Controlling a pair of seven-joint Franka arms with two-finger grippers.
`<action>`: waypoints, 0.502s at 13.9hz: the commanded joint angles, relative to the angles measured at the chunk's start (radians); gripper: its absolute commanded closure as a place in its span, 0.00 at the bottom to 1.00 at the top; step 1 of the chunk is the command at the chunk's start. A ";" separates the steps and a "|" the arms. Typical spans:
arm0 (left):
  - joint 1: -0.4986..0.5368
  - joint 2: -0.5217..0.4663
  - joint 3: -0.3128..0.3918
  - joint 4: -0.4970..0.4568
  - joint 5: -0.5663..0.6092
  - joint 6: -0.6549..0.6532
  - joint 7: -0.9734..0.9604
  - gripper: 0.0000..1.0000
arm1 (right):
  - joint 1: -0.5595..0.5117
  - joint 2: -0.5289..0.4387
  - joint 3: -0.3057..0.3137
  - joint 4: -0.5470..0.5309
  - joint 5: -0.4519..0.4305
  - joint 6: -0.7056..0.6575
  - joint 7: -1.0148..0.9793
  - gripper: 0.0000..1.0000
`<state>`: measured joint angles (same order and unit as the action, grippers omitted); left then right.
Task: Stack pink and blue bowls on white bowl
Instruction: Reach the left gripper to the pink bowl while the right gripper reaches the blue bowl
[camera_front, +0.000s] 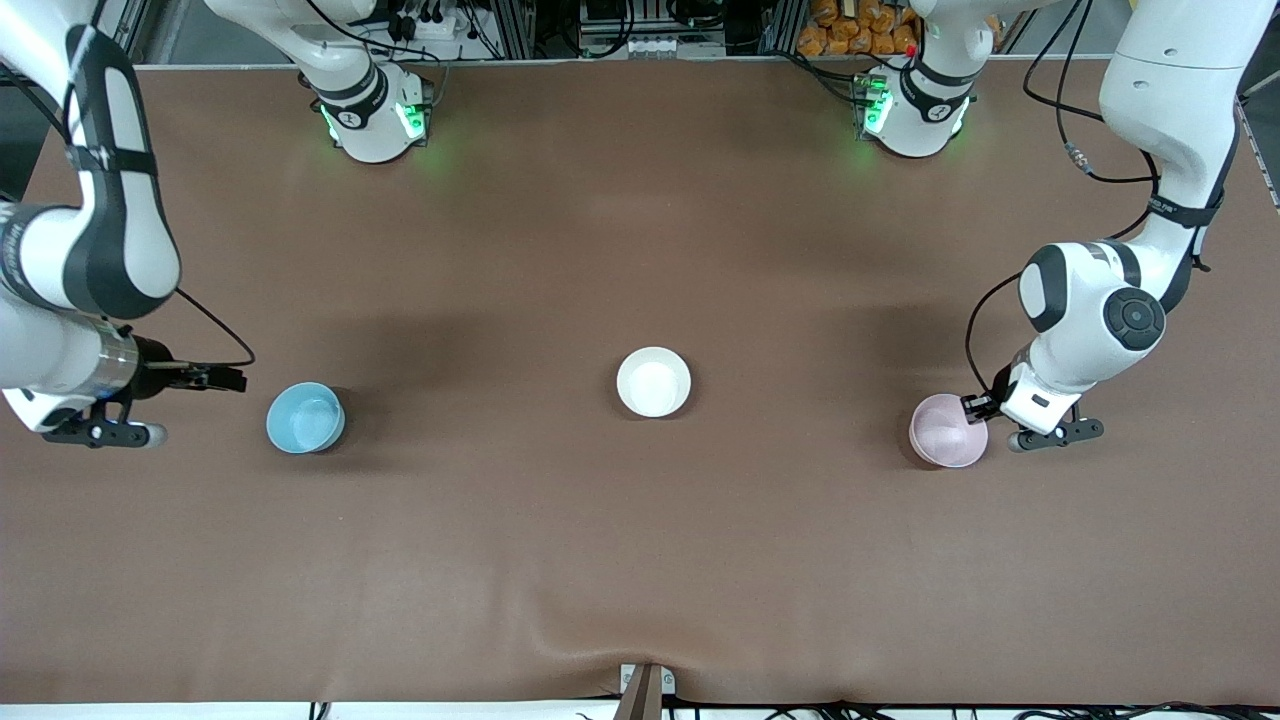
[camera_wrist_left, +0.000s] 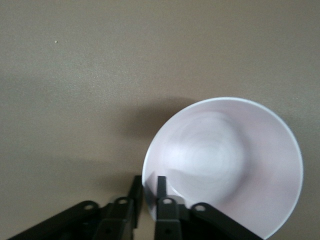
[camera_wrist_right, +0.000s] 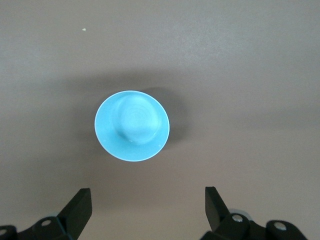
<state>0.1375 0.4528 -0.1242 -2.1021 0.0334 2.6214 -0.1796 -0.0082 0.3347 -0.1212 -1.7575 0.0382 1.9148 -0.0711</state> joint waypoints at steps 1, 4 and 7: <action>0.005 0.004 -0.006 0.017 0.019 0.000 0.012 1.00 | -0.006 0.018 0.005 -0.034 0.009 0.047 0.010 0.00; -0.001 -0.061 -0.021 0.008 0.019 -0.053 0.005 1.00 | -0.007 0.018 0.005 -0.132 0.011 0.169 0.010 0.00; -0.001 -0.150 -0.089 0.017 0.017 -0.177 -0.015 1.00 | -0.015 0.041 0.005 -0.188 0.011 0.275 0.011 0.00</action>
<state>0.1342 0.3903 -0.1700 -2.0729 0.0335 2.5240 -0.1787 -0.0094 0.3747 -0.1222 -1.9044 0.0382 2.1360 -0.0682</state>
